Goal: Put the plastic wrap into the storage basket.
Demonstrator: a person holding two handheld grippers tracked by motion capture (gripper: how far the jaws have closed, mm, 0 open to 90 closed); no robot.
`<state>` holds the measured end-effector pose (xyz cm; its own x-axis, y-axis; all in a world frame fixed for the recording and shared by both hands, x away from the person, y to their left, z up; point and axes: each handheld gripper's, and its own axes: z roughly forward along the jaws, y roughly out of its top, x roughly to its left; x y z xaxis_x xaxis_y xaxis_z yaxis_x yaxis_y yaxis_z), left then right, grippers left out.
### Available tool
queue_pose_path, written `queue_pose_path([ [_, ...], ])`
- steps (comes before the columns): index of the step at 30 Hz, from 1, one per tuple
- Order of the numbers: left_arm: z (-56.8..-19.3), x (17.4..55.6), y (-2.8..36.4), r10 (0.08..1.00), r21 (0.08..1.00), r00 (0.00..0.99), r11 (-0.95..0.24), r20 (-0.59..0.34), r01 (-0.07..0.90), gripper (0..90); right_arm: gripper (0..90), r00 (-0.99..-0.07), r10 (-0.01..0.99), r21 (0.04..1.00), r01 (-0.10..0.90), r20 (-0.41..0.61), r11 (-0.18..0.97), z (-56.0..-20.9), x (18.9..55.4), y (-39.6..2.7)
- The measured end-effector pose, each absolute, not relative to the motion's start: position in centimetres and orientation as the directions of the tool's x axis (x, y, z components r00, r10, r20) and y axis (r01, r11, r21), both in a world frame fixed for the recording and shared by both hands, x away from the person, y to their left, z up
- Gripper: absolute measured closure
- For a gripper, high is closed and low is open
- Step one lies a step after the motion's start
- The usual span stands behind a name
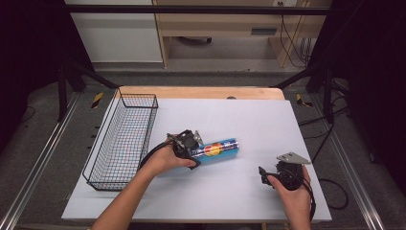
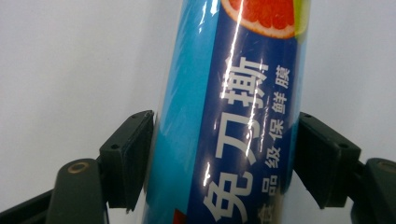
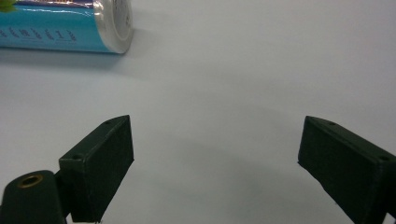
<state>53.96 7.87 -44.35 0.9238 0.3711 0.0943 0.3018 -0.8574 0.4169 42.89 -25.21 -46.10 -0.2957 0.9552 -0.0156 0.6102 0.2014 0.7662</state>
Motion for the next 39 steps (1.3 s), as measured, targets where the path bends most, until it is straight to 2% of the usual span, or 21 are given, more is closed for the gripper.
queue_pose_path([
  [20,-44.6,53.8,7.3,0.347,0.375,0.932,-0.882,0.106,0.286,29.1,10.8,-0.295,0.955,0.766,0.612,-0.008,0.195,-46.1,42.9,-25.3],
  [23,-44.5,53.7,7.3,0.352,0.383,0.932,-0.875,0.086,0.295,29.8,10.9,-0.294,0.956,0.768,0.611,-0.008,0.194,-46.1,42.9,-25.3],
  [39,-42.8,52.0,6.8,0.345,0.417,0.933,-0.867,0.105,0.274,31.6,10.9,-0.295,0.956,0.770,0.608,-0.007,0.193,-45.9,42.9,-25.4],
])
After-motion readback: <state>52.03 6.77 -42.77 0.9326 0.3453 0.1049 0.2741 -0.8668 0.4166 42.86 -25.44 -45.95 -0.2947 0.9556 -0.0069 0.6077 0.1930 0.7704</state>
